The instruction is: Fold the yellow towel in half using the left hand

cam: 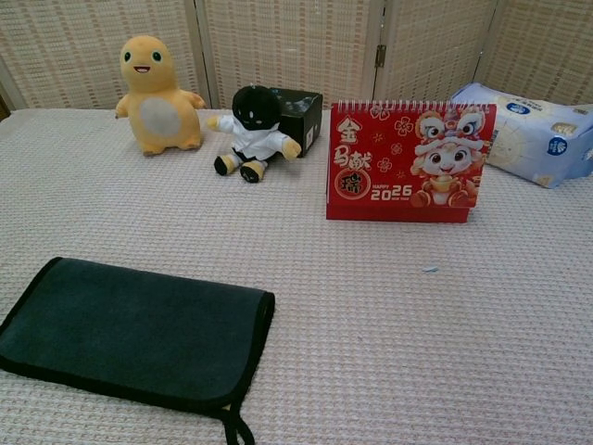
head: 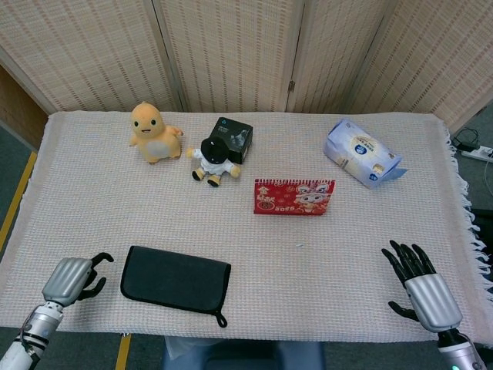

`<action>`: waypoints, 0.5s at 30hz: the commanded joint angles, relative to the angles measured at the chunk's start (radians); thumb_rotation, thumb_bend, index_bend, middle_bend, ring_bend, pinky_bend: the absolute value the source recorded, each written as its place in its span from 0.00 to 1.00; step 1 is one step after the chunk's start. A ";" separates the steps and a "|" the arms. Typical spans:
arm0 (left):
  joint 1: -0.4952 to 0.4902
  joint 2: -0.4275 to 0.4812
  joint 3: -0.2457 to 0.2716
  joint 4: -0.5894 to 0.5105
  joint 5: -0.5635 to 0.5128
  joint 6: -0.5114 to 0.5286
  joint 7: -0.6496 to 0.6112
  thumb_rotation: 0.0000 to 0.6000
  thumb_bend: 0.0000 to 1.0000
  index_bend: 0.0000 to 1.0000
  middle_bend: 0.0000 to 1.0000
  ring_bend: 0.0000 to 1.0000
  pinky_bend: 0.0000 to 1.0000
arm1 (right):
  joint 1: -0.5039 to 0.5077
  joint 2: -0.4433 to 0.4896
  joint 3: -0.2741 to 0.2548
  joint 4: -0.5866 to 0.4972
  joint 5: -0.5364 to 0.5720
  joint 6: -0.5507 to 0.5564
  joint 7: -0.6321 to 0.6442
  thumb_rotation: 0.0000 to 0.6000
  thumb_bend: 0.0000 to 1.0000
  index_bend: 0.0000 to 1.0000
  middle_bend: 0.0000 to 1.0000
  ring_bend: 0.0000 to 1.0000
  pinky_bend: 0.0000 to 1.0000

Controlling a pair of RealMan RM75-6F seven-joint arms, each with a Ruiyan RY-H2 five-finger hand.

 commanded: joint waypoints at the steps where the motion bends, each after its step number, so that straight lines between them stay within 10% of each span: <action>1: 0.072 0.009 -0.016 0.000 0.018 0.132 0.082 1.00 0.47 0.24 0.65 0.66 0.48 | 0.001 -0.009 0.006 0.004 0.003 0.001 -0.007 1.00 0.11 0.00 0.00 0.00 0.00; 3: 0.109 -0.015 -0.032 0.004 0.009 0.206 0.151 1.00 0.42 0.15 0.34 0.33 0.19 | 0.003 -0.015 0.009 0.005 0.004 0.000 -0.014 1.00 0.11 0.00 0.00 0.00 0.00; 6: 0.162 -0.050 -0.042 0.004 0.025 0.307 0.168 1.00 0.38 0.11 0.14 0.12 0.02 | 0.004 -0.020 0.016 0.005 0.008 0.002 -0.027 1.00 0.11 0.00 0.00 0.00 0.00; 15: 0.227 -0.027 0.007 -0.058 0.090 0.348 0.187 1.00 0.35 0.08 0.03 0.00 0.00 | 0.005 -0.019 0.036 -0.012 0.046 -0.003 -0.050 1.00 0.11 0.00 0.00 0.00 0.00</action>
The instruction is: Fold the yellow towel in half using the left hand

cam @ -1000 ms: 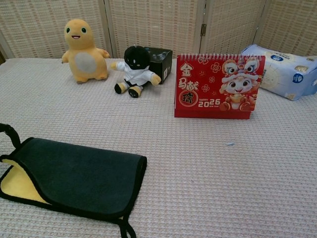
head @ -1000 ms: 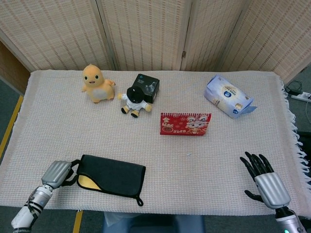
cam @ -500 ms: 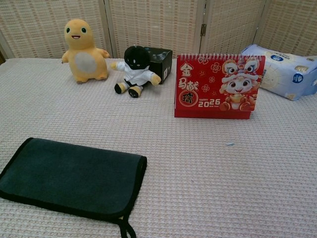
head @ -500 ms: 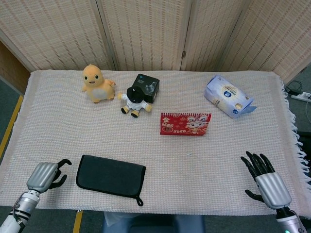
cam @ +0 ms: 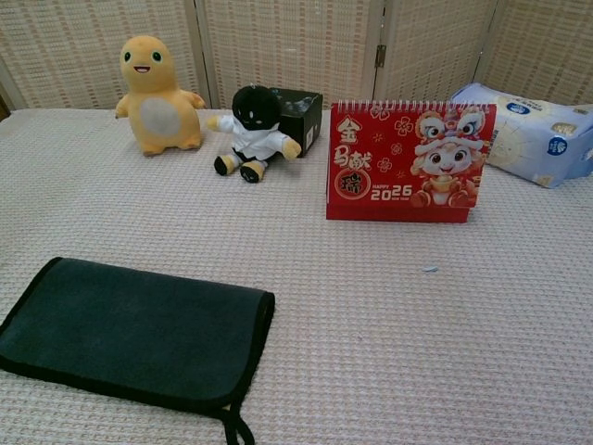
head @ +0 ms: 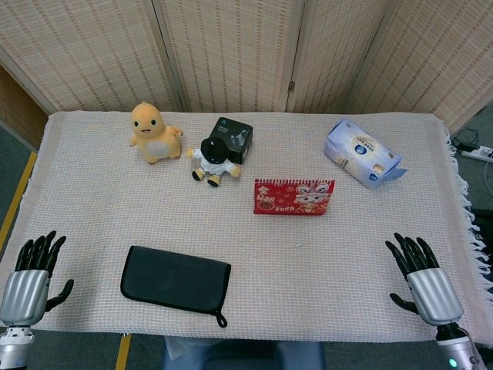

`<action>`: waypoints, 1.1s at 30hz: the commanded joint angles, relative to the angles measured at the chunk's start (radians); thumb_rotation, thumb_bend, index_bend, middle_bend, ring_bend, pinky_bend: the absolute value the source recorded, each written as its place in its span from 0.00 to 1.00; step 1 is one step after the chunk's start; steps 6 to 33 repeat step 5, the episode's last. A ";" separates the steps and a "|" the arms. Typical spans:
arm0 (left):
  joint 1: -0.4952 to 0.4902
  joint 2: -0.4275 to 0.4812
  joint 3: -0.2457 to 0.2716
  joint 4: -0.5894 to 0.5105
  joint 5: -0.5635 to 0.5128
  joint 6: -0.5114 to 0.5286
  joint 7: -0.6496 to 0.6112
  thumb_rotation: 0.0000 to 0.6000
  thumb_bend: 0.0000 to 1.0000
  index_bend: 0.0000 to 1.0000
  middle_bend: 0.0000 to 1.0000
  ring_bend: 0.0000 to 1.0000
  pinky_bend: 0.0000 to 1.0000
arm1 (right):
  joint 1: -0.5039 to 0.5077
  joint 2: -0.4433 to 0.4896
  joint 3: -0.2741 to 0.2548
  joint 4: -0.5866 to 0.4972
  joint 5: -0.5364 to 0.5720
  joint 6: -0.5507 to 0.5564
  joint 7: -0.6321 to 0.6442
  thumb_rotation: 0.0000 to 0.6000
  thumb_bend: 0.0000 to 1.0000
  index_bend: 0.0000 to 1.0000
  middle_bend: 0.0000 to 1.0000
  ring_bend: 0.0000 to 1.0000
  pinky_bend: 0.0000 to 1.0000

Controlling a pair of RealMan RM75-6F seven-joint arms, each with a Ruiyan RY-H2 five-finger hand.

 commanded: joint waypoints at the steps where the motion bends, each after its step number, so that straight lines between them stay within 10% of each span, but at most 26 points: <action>1: 0.027 0.030 0.028 -0.059 0.019 -0.045 0.041 1.00 0.35 0.08 0.03 0.01 0.00 | 0.002 0.000 -0.001 -0.005 0.000 -0.005 -0.007 1.00 0.11 0.00 0.00 0.00 0.00; 33: 0.013 0.052 0.023 -0.078 -0.005 -0.106 0.015 1.00 0.35 0.08 0.03 0.01 0.00 | 0.004 -0.002 -0.006 -0.008 -0.007 -0.010 -0.014 1.00 0.11 0.00 0.00 0.00 0.00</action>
